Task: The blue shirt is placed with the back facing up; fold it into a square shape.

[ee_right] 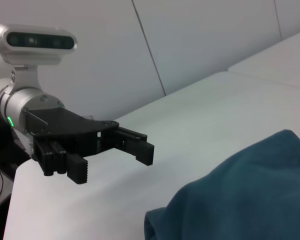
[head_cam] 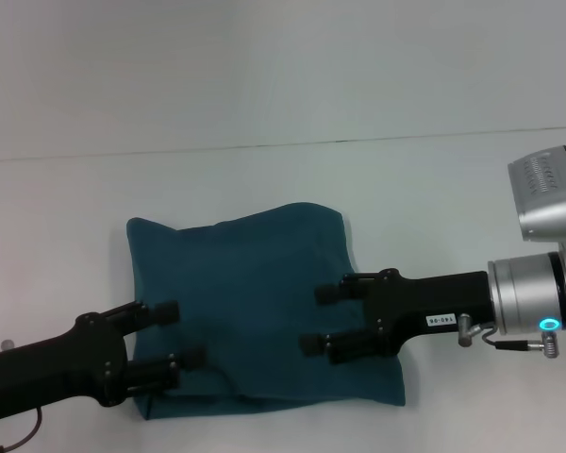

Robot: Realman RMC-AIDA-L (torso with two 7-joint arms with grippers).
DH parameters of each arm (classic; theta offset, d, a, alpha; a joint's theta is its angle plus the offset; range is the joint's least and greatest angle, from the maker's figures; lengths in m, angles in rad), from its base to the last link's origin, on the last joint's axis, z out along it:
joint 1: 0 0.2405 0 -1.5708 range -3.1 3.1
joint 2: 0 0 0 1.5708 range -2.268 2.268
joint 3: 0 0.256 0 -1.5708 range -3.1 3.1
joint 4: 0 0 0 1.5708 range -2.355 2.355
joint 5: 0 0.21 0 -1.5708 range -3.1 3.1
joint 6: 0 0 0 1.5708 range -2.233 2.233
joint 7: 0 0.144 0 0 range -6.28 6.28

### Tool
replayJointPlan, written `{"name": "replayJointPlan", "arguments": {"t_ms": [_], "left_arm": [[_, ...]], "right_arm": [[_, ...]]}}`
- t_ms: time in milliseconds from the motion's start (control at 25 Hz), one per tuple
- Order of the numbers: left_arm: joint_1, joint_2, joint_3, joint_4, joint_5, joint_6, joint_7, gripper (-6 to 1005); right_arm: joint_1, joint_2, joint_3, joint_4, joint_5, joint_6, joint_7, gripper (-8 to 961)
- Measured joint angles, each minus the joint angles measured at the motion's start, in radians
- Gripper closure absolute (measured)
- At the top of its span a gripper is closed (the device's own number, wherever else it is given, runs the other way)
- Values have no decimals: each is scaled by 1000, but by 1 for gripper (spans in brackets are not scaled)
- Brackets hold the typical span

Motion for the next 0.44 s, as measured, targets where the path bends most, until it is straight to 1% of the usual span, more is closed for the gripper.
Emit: {"name": "replayJointPlan", "arguments": {"t_ms": [440], "left_arm": [[-5, 2, 0, -5, 1, -1, -2, 135]], "right_arm": [[11, 0, 0, 2, -4, 4, 5, 38]]}}
